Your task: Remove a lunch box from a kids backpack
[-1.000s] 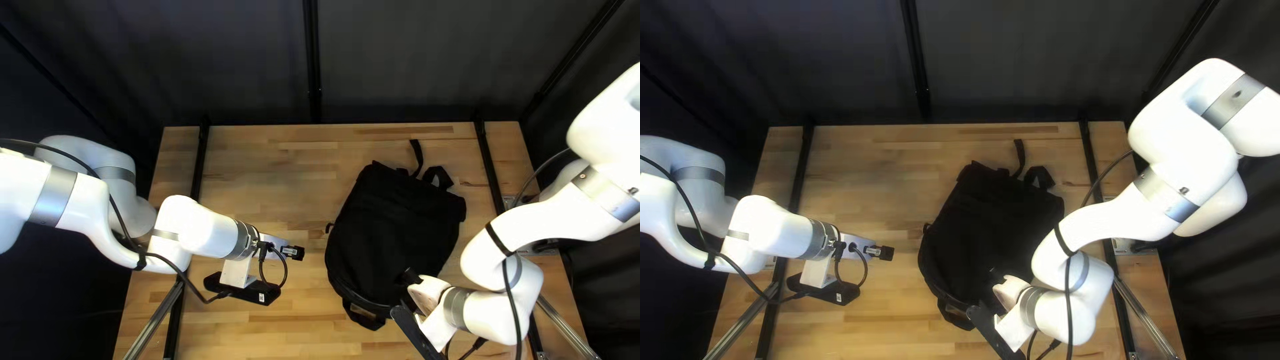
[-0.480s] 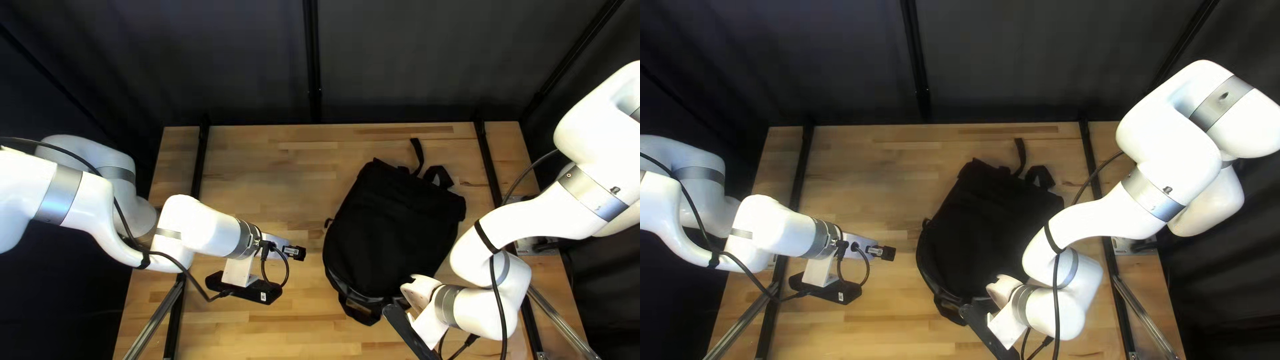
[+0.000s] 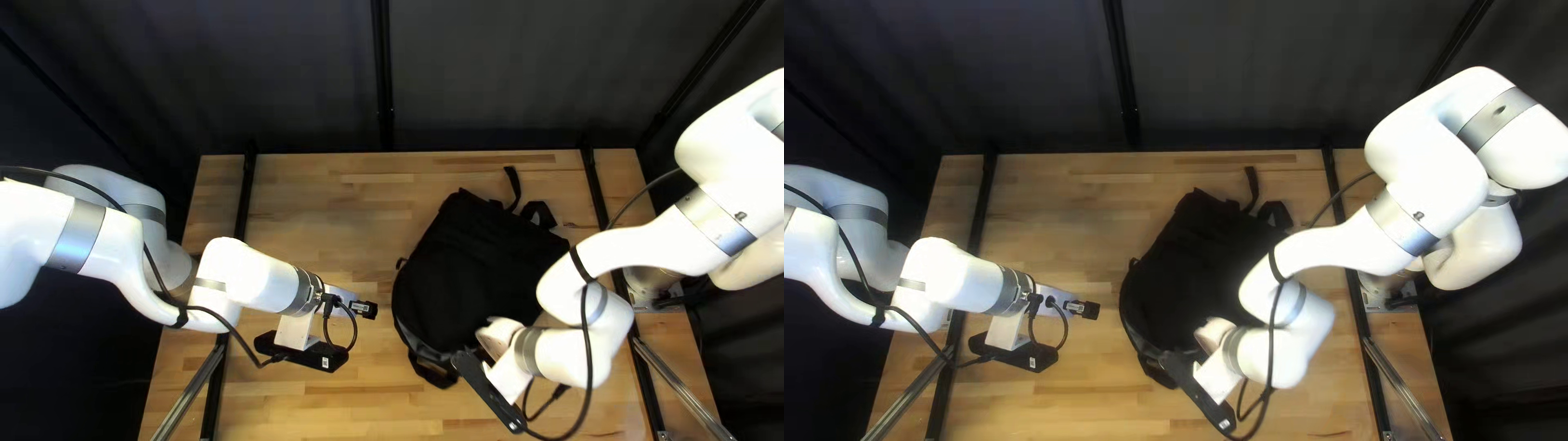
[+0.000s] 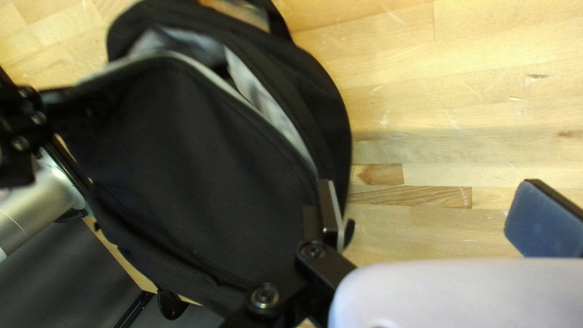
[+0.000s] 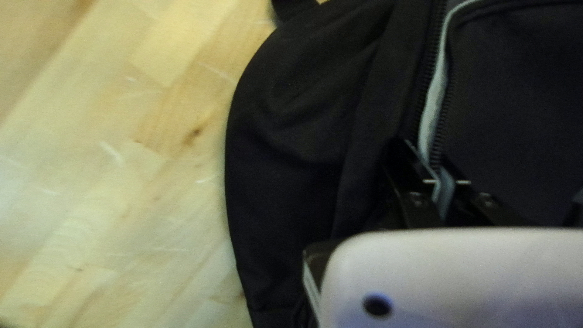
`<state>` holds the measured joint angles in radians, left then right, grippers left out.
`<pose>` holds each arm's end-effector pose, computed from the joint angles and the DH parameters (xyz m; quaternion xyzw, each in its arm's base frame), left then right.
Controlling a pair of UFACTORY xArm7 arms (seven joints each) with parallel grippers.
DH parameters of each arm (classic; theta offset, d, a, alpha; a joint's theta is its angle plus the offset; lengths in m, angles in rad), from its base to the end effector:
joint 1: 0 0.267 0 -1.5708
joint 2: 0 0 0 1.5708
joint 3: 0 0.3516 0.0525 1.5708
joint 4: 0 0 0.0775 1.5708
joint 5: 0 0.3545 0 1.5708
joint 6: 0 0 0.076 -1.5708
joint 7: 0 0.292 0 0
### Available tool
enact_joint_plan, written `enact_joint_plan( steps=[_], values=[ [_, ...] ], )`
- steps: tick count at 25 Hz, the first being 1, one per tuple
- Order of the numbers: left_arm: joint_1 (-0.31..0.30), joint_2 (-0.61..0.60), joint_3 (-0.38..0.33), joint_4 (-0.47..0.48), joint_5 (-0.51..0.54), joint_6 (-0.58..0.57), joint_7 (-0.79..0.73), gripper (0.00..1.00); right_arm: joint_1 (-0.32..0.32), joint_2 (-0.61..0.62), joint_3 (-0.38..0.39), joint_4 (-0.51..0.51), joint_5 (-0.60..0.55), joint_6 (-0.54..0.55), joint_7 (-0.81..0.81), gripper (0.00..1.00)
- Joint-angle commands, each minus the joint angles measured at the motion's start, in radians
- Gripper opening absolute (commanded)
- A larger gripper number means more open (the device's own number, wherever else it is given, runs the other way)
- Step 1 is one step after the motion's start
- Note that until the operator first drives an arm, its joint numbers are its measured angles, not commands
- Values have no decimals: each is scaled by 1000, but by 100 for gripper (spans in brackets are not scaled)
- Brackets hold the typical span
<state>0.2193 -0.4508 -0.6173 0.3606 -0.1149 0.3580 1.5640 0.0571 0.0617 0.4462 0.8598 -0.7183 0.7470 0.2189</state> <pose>0.3783 -0.1126 0.1622 -0.5829 0.7837 -0.1039 0.1879 0.4803 0.1601 0.1608 0.8942 0.3808 0.1106 0.2080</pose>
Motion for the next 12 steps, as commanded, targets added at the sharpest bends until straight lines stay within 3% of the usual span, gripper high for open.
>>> enact_joint_plan(
  steps=[1,2,3,4,5,12],
  values=[
    [2,3,-3,-5,2,-10,-2,100,-4,-20,-2,30,20,39,-45,100],
    [3,4,-4,-6,2,-12,-3,100,-4,-19,-2,31,19,41,-46,100],
    [7,9,-8,-8,4,-20,-6,100,-4,-16,-3,27,15,38,-46,89],
    [9,13,-11,-8,6,-26,-8,100,-5,-15,-4,25,13,36,-46,20],
    [10,14,-13,-10,6,-30,-9,100,-6,-11,-4,23,11,36,-46,0],
    [6,9,-14,-15,4,-31,-12,100,-18,-25,-15,12,18,36,-78,0]
  ],
)
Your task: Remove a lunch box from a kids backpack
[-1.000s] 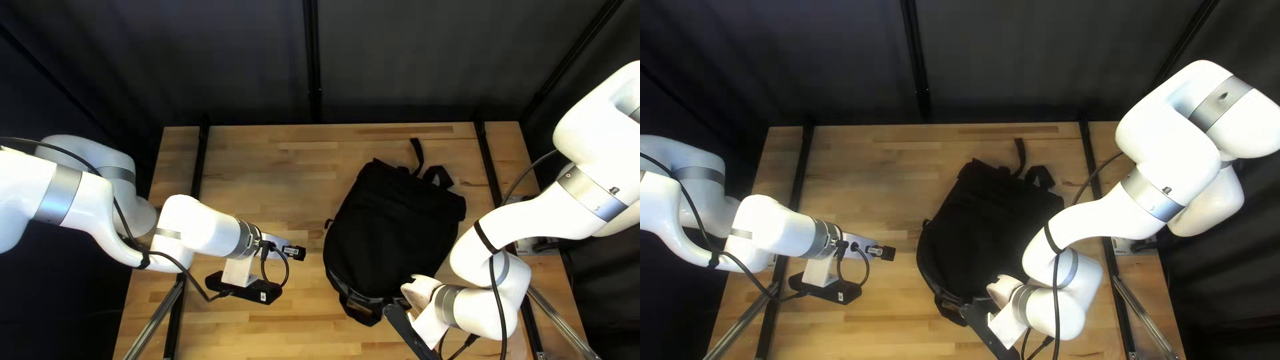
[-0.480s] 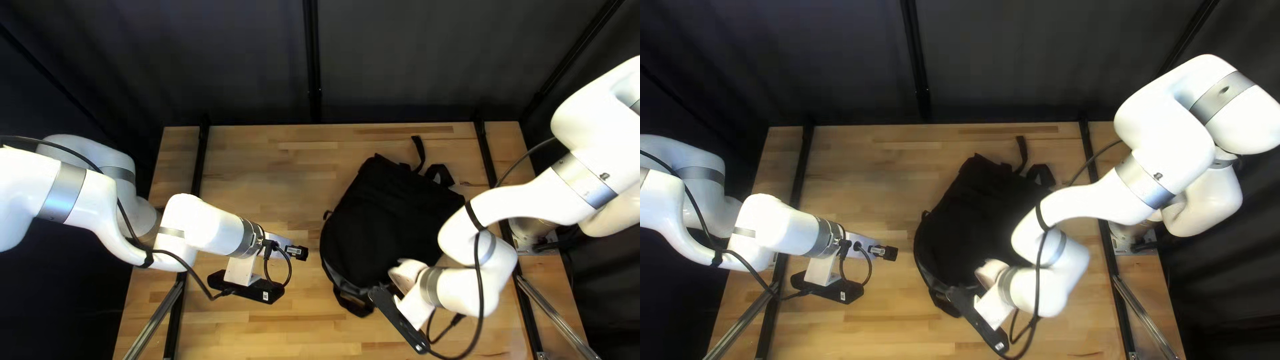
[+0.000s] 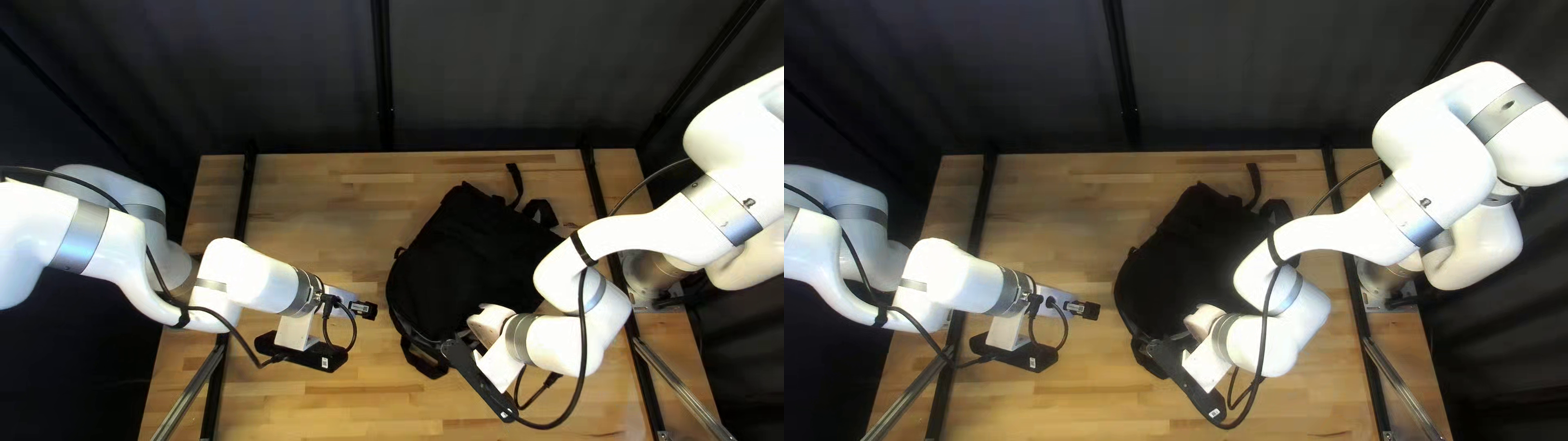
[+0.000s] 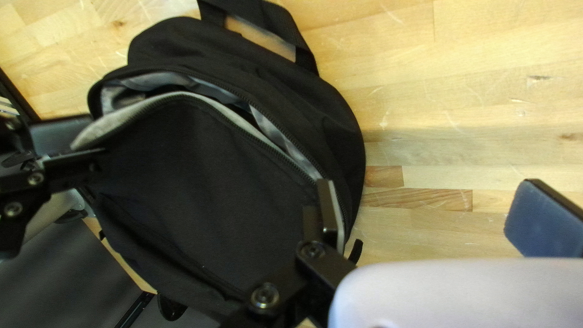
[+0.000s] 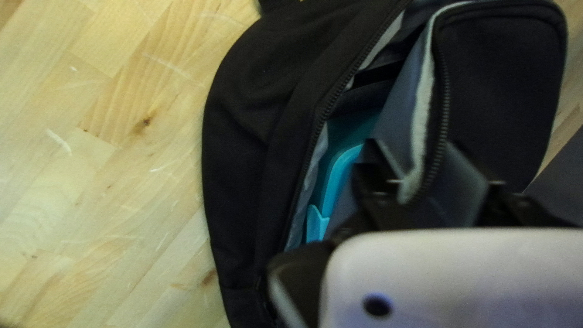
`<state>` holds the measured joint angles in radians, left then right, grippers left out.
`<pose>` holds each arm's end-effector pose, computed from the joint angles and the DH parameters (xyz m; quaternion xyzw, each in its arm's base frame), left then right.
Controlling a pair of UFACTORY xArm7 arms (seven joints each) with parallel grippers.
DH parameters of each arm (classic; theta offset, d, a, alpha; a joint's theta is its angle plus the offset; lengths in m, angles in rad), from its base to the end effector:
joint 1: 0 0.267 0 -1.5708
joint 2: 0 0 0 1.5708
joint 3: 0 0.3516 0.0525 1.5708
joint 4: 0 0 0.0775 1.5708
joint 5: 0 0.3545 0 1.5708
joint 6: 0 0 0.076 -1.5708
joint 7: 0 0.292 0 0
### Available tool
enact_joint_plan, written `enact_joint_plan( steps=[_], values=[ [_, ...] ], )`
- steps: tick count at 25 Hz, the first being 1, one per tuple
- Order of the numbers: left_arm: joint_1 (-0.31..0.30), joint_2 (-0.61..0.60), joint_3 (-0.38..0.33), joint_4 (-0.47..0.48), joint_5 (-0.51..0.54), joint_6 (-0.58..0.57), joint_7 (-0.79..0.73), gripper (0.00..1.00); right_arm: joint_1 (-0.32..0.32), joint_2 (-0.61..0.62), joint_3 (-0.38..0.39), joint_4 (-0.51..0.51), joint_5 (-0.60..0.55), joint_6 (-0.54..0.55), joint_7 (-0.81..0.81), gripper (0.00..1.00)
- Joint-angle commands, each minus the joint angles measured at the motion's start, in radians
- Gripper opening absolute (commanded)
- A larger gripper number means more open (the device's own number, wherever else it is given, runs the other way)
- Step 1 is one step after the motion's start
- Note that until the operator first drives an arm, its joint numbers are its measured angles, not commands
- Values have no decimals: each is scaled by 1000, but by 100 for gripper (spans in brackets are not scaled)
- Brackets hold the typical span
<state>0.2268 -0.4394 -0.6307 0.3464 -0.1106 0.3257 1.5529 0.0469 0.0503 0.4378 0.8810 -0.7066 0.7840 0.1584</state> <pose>0.3781 -0.1131 0.1566 -0.5828 0.7829 -0.1065 0.1897 0.4865 0.1464 0.1728 0.8894 0.3878 0.1013 0.2198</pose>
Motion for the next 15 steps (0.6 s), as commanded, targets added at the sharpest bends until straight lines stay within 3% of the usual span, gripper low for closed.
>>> enact_joint_plan(
  steps=[1,15],
  values=[
    [-1,-2,-1,-1,-1,-1,-2,100,-13,-28,-11,-17,12,-1,-30,0],
    [34,4,-64,5,26,-27,-59,100,-65,-218,-47,-148,-71,72,121,0]
  ],
)
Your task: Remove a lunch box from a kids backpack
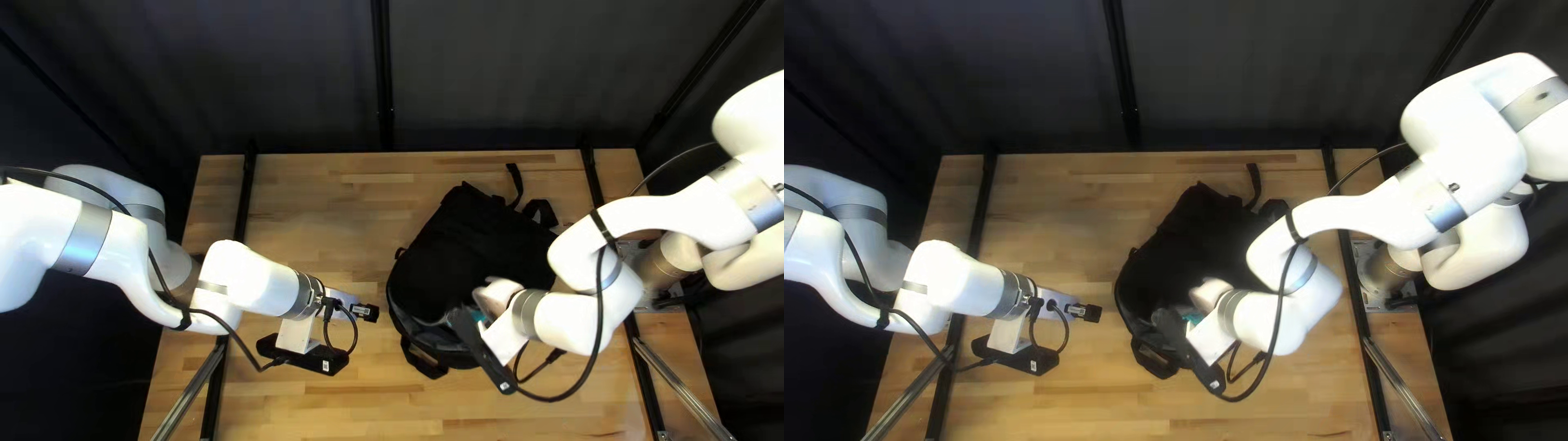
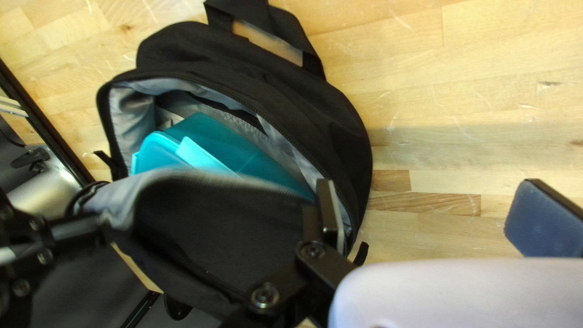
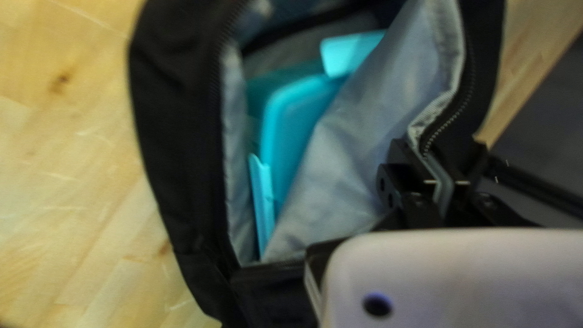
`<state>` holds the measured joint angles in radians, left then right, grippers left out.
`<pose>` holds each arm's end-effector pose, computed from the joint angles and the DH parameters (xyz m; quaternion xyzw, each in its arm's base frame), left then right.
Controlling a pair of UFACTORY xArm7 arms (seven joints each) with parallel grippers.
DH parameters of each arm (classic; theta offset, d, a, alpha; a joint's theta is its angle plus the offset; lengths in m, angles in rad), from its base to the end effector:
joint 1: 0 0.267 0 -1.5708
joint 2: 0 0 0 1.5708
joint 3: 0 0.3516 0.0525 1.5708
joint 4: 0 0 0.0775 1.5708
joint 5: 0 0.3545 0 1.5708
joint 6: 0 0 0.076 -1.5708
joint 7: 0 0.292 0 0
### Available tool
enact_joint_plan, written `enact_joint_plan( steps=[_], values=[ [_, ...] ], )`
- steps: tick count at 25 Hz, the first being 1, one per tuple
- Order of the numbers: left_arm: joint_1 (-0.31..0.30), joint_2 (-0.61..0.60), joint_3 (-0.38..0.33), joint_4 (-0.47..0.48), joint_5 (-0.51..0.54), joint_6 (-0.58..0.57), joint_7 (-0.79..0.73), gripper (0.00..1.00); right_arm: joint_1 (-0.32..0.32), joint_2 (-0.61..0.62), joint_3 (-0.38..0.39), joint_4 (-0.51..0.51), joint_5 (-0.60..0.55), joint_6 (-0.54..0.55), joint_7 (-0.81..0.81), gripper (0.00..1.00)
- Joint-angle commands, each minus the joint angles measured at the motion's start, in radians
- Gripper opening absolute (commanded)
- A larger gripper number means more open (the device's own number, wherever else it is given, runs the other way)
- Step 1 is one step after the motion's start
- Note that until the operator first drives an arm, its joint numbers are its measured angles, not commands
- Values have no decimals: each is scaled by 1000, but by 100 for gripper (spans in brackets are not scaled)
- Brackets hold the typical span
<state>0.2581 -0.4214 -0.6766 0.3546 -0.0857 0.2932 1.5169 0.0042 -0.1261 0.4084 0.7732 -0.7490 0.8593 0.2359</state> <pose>0.3848 -0.1207 0.1562 -0.5796 0.7826 -0.1112 0.1980 0.4597 0.0691 0.2110 0.8994 0.3142 0.1039 0.2855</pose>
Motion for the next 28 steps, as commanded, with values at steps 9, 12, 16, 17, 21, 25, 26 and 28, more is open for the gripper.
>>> enact_joint_plan(
  steps=[9,12,16,17,21,25,26,28],
  values=[
    [-20,-83,-239,-41,-28,40,-282,100,-51,-103,-56,-90,-27,-37,61,0],
    [-9,-74,-261,-34,-24,43,-300,100,-51,-103,-56,-90,-27,-37,61,0],
    [-9,-74,-261,-34,-24,43,-300,100,-51,-103,-56,-90,-27,-37,61,0],
    [-9,-74,-261,-34,-24,43,-300,100,-51,-103,-56,-90,-27,-37,61,0],
    [-9,-74,-261,-34,-24,43,-300,100,-51,-103,-56,-90,-27,-37,61,0],
    [-9,-74,-261,-34,-24,43,-300,100,-52,-185,-80,-179,-22,-81,64,0],
    [-9,-74,-261,-34,-24,43,-300,100,-54,-220,-97,-208,-14,-98,62,0],
    [-9,-74,-261,-34,-24,43,-300,100,-55,-277,-125,-248,1,-115,50,0]
  ],
)
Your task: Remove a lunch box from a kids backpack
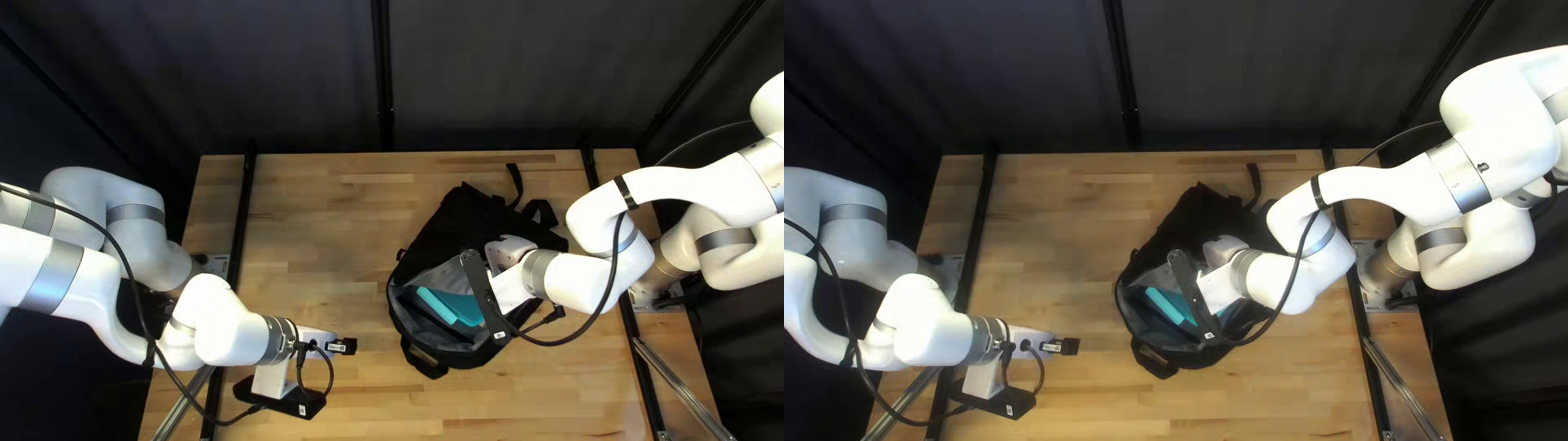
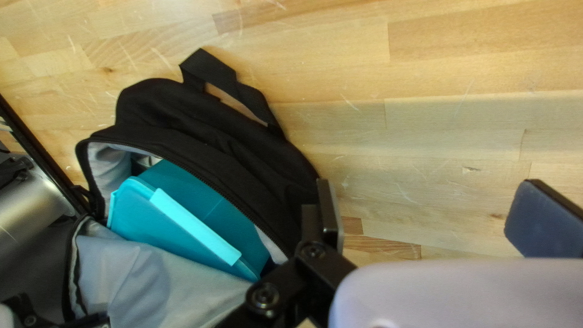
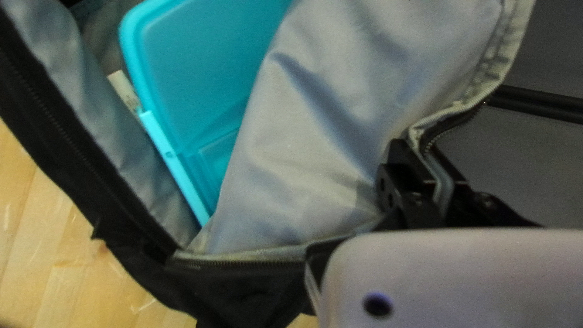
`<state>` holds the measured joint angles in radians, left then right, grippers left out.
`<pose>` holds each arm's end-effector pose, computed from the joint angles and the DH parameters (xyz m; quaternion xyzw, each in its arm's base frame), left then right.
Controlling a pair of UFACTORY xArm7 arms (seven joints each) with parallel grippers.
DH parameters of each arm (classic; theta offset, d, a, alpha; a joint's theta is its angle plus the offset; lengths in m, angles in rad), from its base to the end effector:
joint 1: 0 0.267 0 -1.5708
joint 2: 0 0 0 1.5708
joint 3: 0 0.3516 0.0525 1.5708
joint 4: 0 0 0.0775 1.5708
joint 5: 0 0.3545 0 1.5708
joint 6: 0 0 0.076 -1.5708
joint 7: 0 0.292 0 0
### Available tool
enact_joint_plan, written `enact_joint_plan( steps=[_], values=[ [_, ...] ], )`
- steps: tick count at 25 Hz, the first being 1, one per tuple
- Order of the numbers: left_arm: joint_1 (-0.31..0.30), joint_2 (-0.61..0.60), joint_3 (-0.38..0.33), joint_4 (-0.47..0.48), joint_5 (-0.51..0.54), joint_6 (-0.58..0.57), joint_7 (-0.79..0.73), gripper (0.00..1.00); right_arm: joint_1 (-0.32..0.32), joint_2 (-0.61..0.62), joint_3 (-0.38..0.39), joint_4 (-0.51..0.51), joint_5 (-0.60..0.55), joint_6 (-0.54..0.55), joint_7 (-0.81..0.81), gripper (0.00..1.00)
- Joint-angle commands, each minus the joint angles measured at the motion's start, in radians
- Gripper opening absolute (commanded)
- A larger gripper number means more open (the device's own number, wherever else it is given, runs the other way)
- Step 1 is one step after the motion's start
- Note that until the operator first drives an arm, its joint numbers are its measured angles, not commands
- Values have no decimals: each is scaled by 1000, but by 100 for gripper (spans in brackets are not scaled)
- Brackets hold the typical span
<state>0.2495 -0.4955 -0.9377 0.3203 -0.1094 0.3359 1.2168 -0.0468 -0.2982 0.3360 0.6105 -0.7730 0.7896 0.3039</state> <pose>0.3329 -0.1741 0.1299 -0.6038 0.7640 -0.0973 0.2054 0.4254 0.0033 0.2195 0.9138 0.2403 0.1271 0.3018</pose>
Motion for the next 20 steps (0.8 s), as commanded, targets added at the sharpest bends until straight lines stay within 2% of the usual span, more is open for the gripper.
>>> enact_joint_plan(
  steps=[1,6,9,16,20],
  values=[
    [0,0,0,0,0,0,0,100,-3,-131,-68,-100,34,-50,-27,0],
    [0,0,0,0,0,0,0,100,-14,-217,-127,-139,67,-55,-43,0],
    [0,0,0,0,0,0,0,100,-30,-239,-134,-150,78,-48,-2,0],
    [0,0,0,0,0,0,0,100,-96,-269,-49,-224,51,-50,311,0],
    [0,0,0,0,0,0,0,100,-118,-262,1,-226,37,-29,432,0]
  ],
)
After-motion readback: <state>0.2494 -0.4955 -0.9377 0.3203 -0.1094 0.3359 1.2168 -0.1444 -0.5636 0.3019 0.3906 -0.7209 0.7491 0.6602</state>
